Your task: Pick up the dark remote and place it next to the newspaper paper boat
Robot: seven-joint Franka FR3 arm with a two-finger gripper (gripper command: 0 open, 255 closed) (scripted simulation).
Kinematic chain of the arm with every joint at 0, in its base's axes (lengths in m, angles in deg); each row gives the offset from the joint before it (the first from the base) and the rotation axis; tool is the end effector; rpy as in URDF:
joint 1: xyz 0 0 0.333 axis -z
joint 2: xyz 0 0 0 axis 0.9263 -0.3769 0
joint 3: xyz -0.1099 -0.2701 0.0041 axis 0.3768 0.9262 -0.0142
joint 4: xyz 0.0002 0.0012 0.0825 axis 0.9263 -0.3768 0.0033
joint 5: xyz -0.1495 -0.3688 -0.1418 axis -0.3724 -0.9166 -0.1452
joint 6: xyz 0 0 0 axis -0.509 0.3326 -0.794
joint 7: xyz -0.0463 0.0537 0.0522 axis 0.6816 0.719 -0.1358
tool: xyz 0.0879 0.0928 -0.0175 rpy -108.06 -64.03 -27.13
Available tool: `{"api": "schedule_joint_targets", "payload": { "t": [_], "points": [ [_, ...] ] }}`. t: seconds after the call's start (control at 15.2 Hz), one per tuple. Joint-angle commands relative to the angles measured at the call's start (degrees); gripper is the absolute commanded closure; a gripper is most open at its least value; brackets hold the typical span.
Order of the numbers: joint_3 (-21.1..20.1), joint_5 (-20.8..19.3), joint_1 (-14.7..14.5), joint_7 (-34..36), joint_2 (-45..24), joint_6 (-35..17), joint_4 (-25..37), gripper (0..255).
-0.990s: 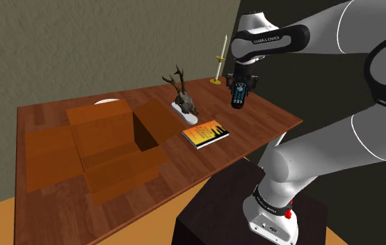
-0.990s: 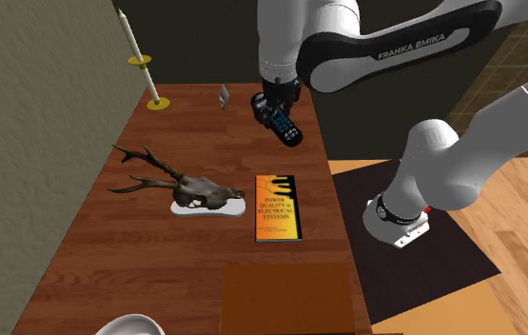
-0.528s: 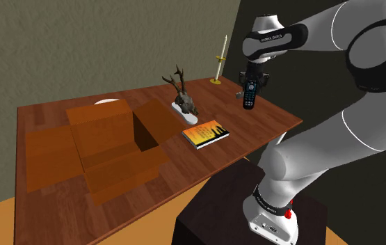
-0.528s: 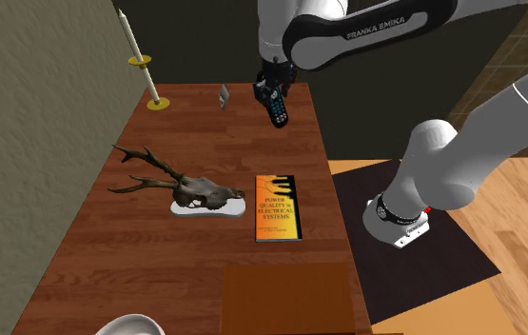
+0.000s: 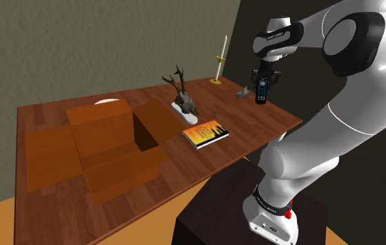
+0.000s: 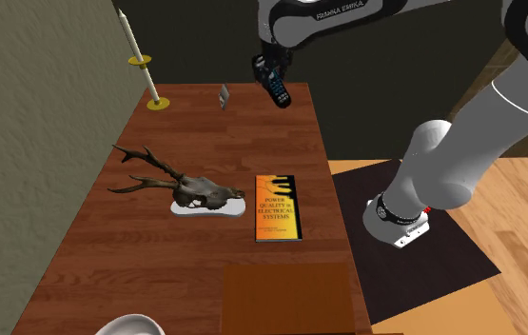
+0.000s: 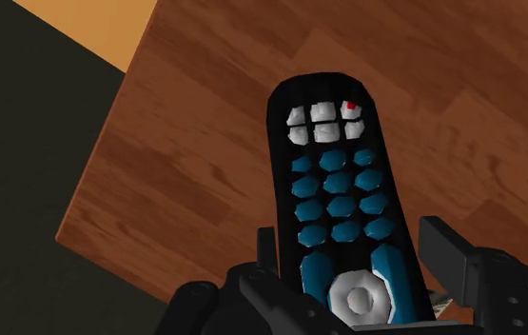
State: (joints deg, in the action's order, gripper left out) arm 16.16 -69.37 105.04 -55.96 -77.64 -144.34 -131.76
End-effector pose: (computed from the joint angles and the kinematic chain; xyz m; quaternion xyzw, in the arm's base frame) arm 0.3067 -0.4487 0.4426 0.8216 -0.5584 0.0259 0.1116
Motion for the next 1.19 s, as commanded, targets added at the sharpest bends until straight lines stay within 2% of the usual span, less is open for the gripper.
{"api": "schedule_joint_targets", "payload": {
  "t": [0.0,0.53,0.79,1.06,1.12],
  "points": [
    [1.7,0.8,0.7,-2.8,-2.7,-0.7,2.6,255],
    [7.1,7.4,4.9,-15.2,-16.2,-1.2,17.1,255],
    [8.4,12.1,8.4,-21.2,-24.1,0.2,26.4,255],
    [8.7,16.9,13.1,-26.7,-33.0,3.1,38.2,255],
    [8.6,16.9,13.1,-26.6,-33.1,2.4,37.5,255]
  ]
}}
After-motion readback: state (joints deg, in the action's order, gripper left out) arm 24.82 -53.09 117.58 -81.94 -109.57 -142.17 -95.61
